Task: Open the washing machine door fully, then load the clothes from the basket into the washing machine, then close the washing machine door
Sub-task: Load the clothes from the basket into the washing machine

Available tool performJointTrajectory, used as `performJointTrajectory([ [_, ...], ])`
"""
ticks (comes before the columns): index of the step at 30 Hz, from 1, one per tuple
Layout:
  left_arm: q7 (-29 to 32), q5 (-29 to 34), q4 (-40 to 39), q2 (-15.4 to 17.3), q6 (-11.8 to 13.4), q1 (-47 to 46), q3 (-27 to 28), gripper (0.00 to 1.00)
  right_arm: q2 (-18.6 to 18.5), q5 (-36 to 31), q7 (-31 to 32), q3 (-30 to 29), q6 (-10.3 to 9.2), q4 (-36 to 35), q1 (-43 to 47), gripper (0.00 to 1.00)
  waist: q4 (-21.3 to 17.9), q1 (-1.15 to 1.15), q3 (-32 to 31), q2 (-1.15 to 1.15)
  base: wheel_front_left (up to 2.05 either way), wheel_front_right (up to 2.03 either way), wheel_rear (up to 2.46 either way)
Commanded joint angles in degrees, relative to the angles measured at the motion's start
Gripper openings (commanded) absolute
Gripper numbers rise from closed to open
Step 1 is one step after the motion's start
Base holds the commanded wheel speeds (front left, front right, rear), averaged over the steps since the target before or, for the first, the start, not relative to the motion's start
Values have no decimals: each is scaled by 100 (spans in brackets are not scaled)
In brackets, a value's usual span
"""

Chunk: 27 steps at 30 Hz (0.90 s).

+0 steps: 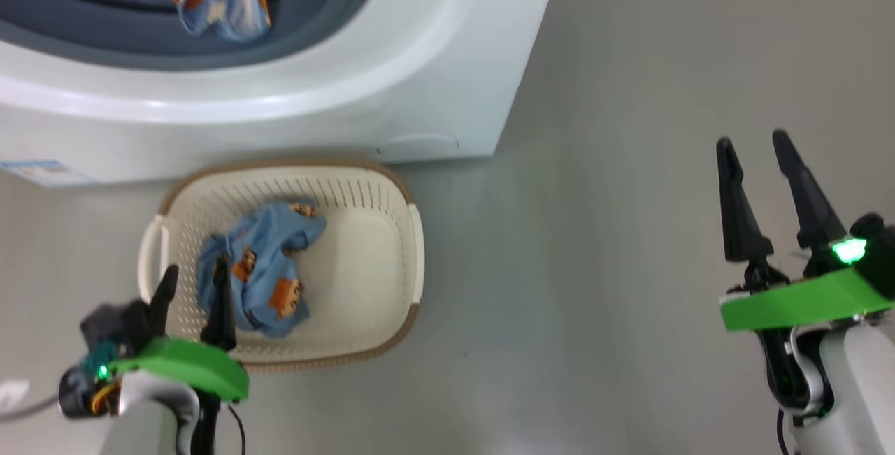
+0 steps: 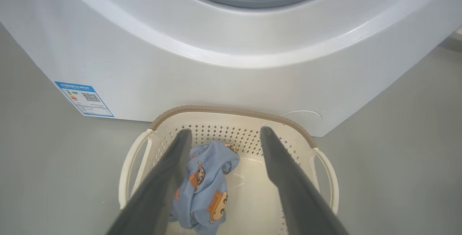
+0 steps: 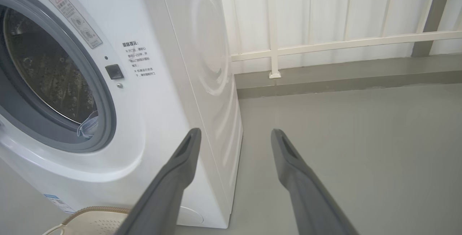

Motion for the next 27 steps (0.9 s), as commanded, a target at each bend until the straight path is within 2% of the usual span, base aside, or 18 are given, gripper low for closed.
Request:
performJointTrajectory([
  [1,-37,-20,155,218,-21,-226,79,100,-40,-39,-45,135,26,-162,-117,100,-67,-1,513,0,0,0,0],
  [7,8,-65,1358,454,-21,-1170,-235,100,14,-29,-45,220,26,-209,-410,100,-178,-1,1048,0,0,0,0],
  [13,207,-64,2209,660,-21,-2016,-548,100,78,-15,-45,275,26,-259,-667,100,-328,-1,1587,0,0,0,0],
  [22,704,-48,2932,907,-19,-2818,-822,100,162,-1,-45,363,26,-316,-922,100,-499,-1,2157,0,0,0,0],
  [27,1021,-44,3101,1044,99,-3102,-859,100,183,-1,-45,402,26,-370,-1037,100,-577,-1,2434,0,0,0,0],
])
